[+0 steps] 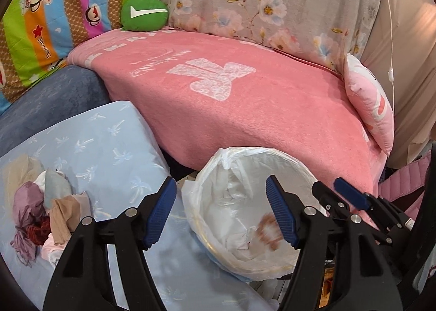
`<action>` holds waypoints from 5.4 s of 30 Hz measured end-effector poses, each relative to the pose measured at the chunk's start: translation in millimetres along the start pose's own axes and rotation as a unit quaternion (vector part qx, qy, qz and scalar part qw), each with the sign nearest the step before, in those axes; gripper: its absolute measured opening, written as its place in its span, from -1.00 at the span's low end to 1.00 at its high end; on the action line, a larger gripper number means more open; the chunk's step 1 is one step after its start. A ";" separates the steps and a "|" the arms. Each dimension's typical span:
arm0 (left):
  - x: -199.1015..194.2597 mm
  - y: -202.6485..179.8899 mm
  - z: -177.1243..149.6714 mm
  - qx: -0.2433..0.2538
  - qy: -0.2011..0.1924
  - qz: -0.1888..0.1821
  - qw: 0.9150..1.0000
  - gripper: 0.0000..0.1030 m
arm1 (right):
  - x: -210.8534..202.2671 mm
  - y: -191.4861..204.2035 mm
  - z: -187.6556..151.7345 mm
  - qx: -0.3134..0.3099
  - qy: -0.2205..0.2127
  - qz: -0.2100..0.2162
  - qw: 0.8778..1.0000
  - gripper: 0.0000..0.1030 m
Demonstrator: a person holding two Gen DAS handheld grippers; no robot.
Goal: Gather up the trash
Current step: 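Carry the scrunchie over the white bin and open the right gripper, then grasp the mauve fabric with the left gripper while the right gripper grasps the grey sock, then carry both items over the white bin and open both grippers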
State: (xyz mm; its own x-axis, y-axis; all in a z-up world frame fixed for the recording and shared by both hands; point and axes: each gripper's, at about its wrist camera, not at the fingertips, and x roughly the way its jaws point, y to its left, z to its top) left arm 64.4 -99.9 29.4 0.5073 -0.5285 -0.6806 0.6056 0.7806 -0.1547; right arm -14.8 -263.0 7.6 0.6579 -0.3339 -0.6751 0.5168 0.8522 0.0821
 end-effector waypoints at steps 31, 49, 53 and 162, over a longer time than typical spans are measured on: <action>-46.4 109.4 -46.8 -0.093 -0.013 0.112 0.989 0.53 | -29.5 120.0 -24.3 -0.087 0.013 0.077 0.993 0.06; -72.9 219.5 -91.7 -0.167 0.000 0.205 0.964 0.65 | -20.6 222.0 -65.9 -0.154 0.059 0.135 0.977 0.12; -76.4 243.1 -101.5 -0.181 0.006 0.222 0.958 0.65 | -15.5 242.5 -76.0 -0.166 0.071 0.149 0.972 0.12; -2.2 -6.3 -19.6 0.024 0.014 0.022 0.999 0.37 | -22.8 -14.6 -27.9 0.085 0.000 0.074 0.994 -0.43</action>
State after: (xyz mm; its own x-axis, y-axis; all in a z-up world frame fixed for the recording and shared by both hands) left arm 47.4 -97.1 17.9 0.5164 -0.4845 -0.7061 0.6123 0.7854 -0.0911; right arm -52.6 -256.6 1.3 0.7333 -0.2108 -0.6463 0.5002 0.8111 0.3030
